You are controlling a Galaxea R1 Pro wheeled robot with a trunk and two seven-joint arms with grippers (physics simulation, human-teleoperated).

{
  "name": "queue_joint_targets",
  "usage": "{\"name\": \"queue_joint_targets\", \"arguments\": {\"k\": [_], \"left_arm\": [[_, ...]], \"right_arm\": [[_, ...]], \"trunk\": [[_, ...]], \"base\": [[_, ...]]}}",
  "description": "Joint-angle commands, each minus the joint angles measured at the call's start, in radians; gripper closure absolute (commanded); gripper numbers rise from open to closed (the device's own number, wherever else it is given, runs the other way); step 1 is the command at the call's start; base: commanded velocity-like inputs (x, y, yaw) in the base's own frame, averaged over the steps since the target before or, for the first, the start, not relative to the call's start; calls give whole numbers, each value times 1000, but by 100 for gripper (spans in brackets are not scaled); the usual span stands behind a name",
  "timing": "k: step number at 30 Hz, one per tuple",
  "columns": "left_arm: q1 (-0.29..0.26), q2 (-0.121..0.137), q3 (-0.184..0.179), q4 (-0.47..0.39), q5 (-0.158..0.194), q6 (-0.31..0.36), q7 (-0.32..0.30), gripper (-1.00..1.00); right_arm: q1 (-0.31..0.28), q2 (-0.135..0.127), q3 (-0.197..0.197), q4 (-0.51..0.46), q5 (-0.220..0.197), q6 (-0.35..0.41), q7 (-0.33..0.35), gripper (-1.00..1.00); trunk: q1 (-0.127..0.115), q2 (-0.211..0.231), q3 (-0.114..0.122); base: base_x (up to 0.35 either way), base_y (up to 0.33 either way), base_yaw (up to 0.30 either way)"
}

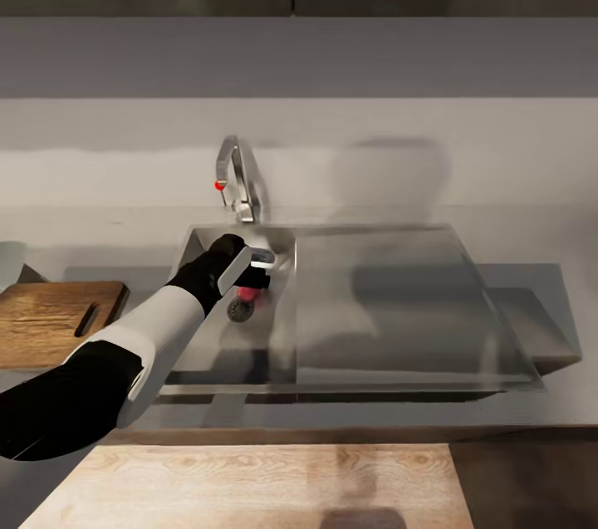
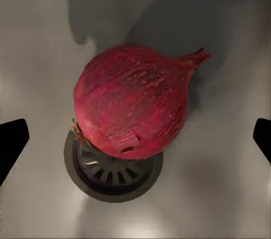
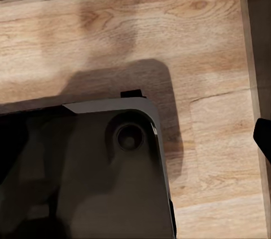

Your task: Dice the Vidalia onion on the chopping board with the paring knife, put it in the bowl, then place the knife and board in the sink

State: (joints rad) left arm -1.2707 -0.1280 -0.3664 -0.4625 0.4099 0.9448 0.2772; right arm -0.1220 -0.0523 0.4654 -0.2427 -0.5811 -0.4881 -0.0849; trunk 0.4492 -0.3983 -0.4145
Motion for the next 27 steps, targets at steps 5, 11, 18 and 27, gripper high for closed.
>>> {"name": "queue_joint_targets", "arguments": {"k": [5, 11, 18, 27], "left_arm": [[-1, 1, -6, -1, 10, 2, 8, -100], [-1, 1, -6, -1, 10, 2, 8, -100], [-1, 1, -6, -1, 11, 3, 8, -100], [-1, 1, -6, -1, 11, 3, 8, -100]], "right_arm": [[0, -1, 8, -1, -2, -2, -9, -100], [-1, -1, 9, -1, -2, -2, -9, -100], [-1, -1, 8, -1, -2, -2, -9, -100], [0, -1, 9, -1, -2, -2, -9, -100]], "trunk": [[1, -2, -3], [1, -2, -3], [1, -2, -5], [1, -2, -16]], "base": [[107, 0, 0], [13, 0, 0], [1, 0, 0], [0, 0, 0]]}}
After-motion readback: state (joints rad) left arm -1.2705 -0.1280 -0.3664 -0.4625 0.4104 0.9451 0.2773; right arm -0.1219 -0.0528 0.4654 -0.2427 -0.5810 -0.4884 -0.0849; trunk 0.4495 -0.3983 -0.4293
